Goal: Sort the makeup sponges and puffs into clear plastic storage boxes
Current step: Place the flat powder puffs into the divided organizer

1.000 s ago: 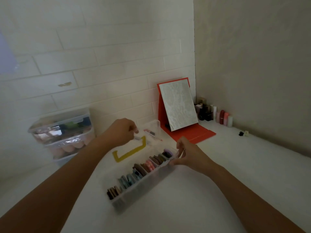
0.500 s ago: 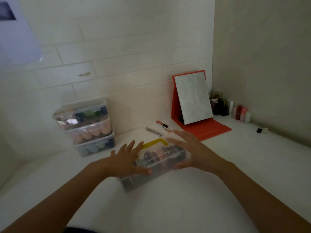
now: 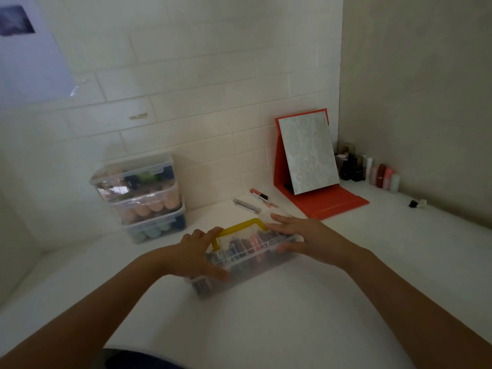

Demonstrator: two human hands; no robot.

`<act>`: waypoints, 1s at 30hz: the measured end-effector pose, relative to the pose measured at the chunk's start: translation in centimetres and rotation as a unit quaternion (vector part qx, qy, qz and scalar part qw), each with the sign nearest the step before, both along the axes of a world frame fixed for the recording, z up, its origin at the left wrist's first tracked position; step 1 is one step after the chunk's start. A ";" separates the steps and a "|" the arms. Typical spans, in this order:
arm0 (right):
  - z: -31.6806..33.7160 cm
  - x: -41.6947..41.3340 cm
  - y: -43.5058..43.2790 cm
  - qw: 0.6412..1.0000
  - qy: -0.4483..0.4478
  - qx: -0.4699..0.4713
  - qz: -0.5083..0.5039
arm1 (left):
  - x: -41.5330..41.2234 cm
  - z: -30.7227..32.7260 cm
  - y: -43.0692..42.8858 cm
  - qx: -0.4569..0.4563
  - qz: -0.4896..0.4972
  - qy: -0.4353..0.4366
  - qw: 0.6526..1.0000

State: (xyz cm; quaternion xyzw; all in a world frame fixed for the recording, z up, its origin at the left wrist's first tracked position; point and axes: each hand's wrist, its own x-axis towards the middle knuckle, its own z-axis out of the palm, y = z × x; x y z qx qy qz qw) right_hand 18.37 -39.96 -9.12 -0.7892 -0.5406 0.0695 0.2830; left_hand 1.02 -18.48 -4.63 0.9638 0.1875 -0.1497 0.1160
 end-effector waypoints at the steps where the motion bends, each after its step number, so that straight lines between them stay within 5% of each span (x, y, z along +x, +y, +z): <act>1: 0.1 -0.2 0.0 1.000 -0.008 -0.005 -0.004 | -0.1 -0.3 -0.2 0.003 0.003 -0.014 1.000; 19: -1.3 -3.9 -0.1 0.989 -0.110 0.058 -0.077 | -2.4 -0.5 -0.2 0.027 0.015 -0.059 0.998; 24: -3.4 -7.2 1.9 0.987 -0.091 0.110 -0.069 | -4.8 1.0 0.7 0.108 0.027 -0.008 0.994; 30: -4.1 -10.5 4.9 0.989 -0.040 0.135 -0.050 | -6.2 -1.2 -0.2 0.107 0.018 -0.095 0.990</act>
